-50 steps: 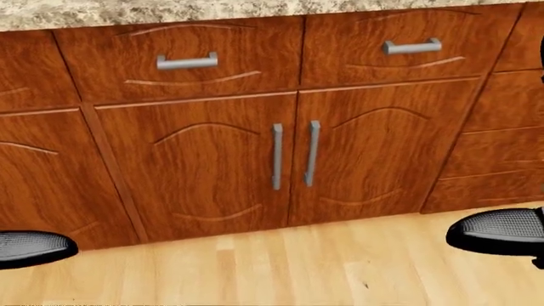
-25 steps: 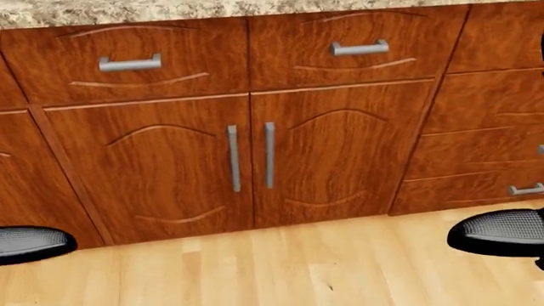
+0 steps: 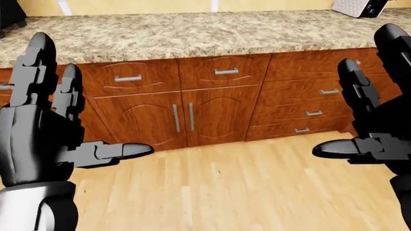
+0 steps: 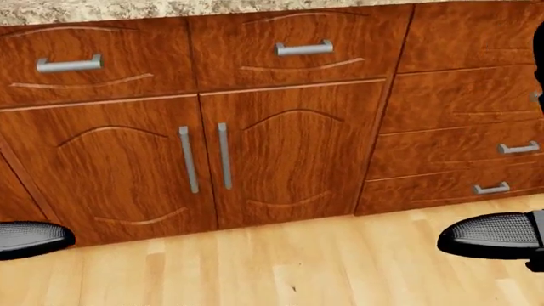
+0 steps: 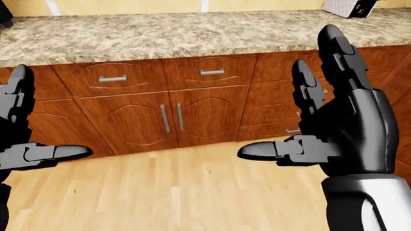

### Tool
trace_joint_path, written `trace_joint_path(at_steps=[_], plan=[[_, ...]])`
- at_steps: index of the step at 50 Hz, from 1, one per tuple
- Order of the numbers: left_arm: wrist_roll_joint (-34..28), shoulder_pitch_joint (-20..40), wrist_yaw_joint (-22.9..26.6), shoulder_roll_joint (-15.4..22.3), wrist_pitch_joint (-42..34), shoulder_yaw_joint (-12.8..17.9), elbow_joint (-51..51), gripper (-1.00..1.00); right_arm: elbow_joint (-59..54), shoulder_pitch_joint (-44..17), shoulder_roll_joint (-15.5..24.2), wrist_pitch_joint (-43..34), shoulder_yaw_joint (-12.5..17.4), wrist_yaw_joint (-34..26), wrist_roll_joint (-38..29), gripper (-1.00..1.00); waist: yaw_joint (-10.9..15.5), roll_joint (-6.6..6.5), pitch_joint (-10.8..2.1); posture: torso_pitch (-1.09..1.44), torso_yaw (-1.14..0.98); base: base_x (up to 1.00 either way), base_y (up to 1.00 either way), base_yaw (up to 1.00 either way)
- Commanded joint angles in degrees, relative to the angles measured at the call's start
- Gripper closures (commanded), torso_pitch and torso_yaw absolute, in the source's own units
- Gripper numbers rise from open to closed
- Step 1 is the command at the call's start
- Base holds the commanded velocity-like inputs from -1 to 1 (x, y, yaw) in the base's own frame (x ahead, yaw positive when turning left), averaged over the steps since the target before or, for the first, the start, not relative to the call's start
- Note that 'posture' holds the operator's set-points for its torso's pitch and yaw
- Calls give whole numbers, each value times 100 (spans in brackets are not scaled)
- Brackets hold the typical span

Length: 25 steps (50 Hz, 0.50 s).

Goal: Navigate to the toaster.

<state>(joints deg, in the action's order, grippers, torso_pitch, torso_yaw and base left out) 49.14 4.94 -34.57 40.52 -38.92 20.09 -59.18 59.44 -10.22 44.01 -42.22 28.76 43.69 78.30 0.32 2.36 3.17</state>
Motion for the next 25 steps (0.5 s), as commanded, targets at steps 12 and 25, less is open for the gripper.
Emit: trace_joint_path(at_steps=[12, 25], plan=[[-161, 42, 38, 69, 165, -12, -82, -100, 56, -15, 77, 173, -9, -43, -149, -100, 15, -600, -37, 0, 0, 0, -34, 0], [-341, 0, 147, -48, 159, -53, -82, -100, 56, 0, 146, 213, -56, -13, -142, -100, 80, 218, -193, 0, 0, 0, -34, 0]])
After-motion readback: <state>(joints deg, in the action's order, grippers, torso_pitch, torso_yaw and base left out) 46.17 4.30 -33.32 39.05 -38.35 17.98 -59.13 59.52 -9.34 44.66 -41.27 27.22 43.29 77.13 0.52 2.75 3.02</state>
